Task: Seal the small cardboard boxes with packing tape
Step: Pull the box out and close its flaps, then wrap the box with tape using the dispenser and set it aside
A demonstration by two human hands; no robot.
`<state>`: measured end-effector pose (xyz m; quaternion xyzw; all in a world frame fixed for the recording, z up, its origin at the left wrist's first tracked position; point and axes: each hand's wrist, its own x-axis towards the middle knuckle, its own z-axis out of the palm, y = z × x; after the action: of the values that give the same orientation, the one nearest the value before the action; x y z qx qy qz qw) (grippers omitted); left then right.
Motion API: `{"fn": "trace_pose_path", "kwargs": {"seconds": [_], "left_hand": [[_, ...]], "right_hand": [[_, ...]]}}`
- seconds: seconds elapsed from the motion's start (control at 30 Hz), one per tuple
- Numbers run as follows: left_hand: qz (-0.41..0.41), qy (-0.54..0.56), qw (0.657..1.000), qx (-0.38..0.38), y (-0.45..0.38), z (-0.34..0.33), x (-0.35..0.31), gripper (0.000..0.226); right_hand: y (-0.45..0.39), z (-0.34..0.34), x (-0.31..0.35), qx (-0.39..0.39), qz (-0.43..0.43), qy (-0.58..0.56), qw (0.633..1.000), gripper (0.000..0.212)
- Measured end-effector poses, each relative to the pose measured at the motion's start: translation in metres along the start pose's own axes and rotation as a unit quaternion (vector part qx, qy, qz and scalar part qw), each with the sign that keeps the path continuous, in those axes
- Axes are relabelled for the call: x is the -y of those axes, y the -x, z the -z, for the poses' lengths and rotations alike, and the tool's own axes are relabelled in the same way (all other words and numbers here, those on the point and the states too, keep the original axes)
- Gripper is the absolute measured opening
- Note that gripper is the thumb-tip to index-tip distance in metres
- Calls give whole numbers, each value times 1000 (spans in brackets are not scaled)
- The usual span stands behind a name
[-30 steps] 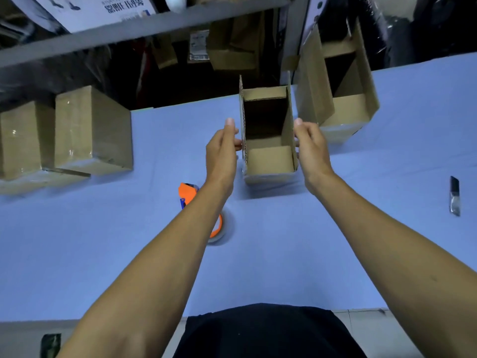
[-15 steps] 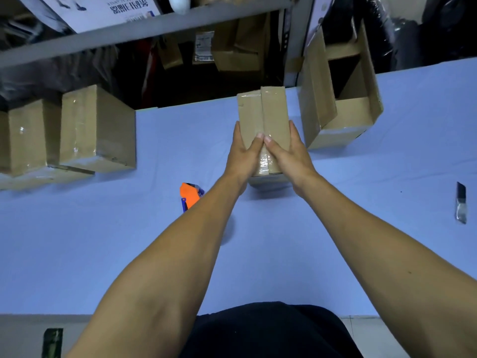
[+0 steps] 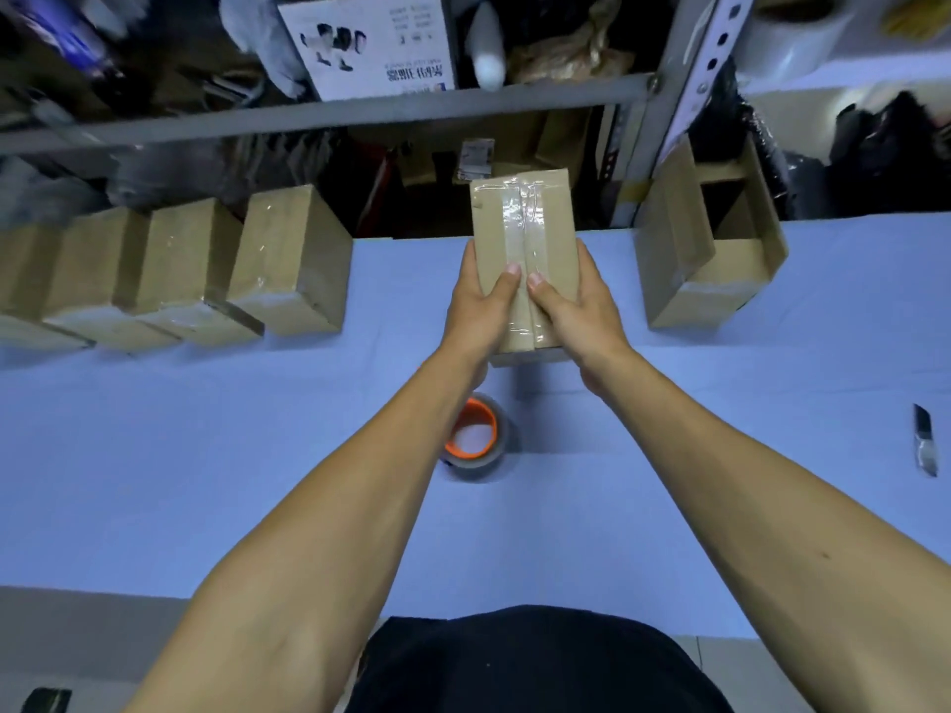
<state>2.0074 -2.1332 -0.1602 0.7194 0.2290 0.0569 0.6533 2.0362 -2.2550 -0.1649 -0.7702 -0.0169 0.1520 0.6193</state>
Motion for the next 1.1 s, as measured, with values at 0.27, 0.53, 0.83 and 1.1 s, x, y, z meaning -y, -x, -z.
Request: {"fn": "trace_pose_path", "kwargs": {"seconds": [0.27, 0.53, 0.83, 1.1], "left_hand": [[1, 20, 1000, -19, 47, 129, 18, 37], [58, -34, 998, -11, 80, 229, 63, 56], [126, -89, 988, 32, 102, 253, 129, 74], [129, -185, 974, -28, 83, 238, 110, 51]], "right_hand": [[67, -114, 21, 29, 4, 5, 1000, 49], [123, -214, 4, 39, -34, -32, 998, 38], [157, -249, -49, 41, -112, -4, 993, 69], [124, -238, -48, 112, -133, 40, 984, 91]]}}
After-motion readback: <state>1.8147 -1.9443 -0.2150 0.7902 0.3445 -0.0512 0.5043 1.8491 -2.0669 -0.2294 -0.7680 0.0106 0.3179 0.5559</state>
